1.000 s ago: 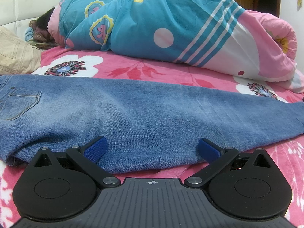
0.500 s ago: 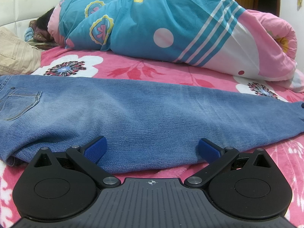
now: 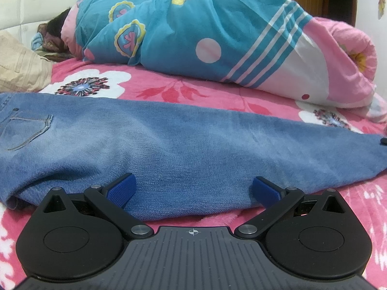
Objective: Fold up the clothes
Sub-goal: 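Move the right gripper to the jeans leg hem and grasp it, then lift the held leg hem with the right gripper toward the waistband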
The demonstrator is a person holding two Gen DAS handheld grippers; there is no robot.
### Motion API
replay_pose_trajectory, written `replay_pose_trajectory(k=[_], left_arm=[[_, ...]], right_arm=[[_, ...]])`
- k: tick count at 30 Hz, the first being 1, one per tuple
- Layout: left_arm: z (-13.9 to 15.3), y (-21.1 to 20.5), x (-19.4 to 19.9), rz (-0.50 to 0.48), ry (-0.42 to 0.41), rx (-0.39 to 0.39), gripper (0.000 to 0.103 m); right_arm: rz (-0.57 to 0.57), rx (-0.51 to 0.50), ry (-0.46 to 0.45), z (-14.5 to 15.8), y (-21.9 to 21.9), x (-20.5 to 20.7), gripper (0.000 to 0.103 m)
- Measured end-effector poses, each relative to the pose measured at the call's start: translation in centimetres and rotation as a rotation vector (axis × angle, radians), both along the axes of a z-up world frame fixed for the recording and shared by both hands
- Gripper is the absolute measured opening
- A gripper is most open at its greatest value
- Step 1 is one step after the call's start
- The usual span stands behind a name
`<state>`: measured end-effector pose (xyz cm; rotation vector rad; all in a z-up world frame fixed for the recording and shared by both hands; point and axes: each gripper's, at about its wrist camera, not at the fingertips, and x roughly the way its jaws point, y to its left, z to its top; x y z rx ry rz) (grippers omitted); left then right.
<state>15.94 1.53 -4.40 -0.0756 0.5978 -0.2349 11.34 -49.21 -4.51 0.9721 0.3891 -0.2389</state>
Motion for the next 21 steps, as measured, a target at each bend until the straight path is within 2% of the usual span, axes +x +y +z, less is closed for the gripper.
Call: replay_pose_trajectory(k=[4, 11, 21], left_arm=[[0.2, 0.6, 0.1, -0.005, 0.007, -0.043, 0.103], [1.0, -0.5, -0.1, -0.018, 0.032, -0.027, 0.103], [2.1, -5.7, -0.5, -0.136, 0.106, -0.067, 0.103]], right_arm=[[0.009, -0.022, -0.048, 1.7, -0.1, -0.6, 0.007], [0.02, -0.034, -0.105, 3.1, -1.2, -1.4, 0.007], [-0.04, -0.047, -0.115, 3.7, -6.0, -5.9, 0.006]])
